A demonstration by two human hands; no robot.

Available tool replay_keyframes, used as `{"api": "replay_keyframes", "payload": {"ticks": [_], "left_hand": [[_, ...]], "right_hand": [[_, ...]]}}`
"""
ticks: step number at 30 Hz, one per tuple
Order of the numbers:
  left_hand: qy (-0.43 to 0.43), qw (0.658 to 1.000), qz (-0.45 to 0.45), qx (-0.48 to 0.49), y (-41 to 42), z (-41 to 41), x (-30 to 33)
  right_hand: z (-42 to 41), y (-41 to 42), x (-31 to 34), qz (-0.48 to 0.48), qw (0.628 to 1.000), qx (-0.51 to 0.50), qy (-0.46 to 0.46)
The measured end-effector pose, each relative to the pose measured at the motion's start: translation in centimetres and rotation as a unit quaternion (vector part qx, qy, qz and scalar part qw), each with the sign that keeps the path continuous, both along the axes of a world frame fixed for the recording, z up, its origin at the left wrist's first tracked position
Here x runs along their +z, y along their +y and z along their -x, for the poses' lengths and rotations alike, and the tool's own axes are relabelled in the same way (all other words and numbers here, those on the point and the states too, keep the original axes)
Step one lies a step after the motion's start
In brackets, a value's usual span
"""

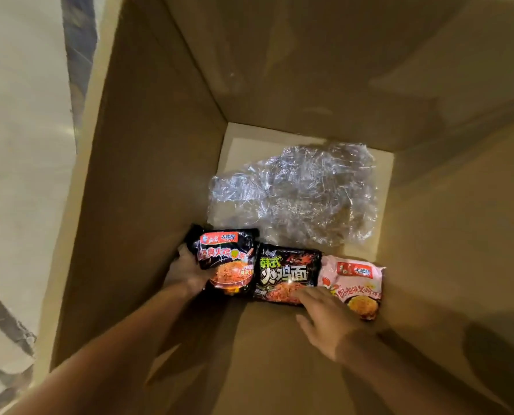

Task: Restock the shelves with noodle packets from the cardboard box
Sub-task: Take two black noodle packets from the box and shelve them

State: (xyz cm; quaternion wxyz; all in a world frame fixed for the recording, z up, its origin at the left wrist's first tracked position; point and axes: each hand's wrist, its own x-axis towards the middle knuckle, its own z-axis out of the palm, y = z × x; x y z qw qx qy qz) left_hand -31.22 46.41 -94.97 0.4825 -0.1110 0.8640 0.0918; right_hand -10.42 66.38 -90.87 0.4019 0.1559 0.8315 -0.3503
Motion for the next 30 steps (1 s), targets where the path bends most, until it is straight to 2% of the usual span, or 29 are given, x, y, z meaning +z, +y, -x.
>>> {"api": "replay_keyframes", "payload": {"ticks": [3,7,10,14,16,19,21,25,30], "left_hand": [[0.071,0.997,0.000,-0.008,-0.4,-0.5,-0.4],[0.077,0.996,-0.032,-0.024,-0.5,-0.8,0.8],[0.095,0.989,-0.088,-0.076,0.5,-0.7,3.7],[0.160,0.959,-0.183,-0.145,2.0,0.3,8.0],[0.167,0.949,-0.193,-0.184,2.6,1.4,9.9],[0.176,0.951,-0.196,-0.162,3.1,3.1,11.6],[0.186,0.949,-0.216,-0.138,3.4,3.8,12.4],[0.205,0.939,-0.244,-0.133,3.7,4.2,12.5],[0.214,0.932,-0.272,-0.111,3.8,3.8,11.6]], "right_hand": [[-0.1,-0.4,-1.4,-0.008,1.000,-0.018,0.011],[-0.3,-0.8,-1.4,-0.010,0.999,-0.043,0.018],[-0.3,-1.0,-0.4,-0.003,0.998,-0.056,0.016],[0.1,-1.2,0.5,0.009,0.996,-0.090,-0.002],[0.8,-1.8,0.6,0.022,0.994,-0.109,0.001],[2.3,-3.3,-0.8,0.043,0.987,-0.153,-0.015],[3.7,-4.6,-2.3,0.074,0.965,-0.247,-0.045],[6.7,-7.2,-5.3,0.164,0.877,-0.440,-0.107],[8.3,-10.3,-7.0,0.144,0.844,-0.509,-0.090]]}}
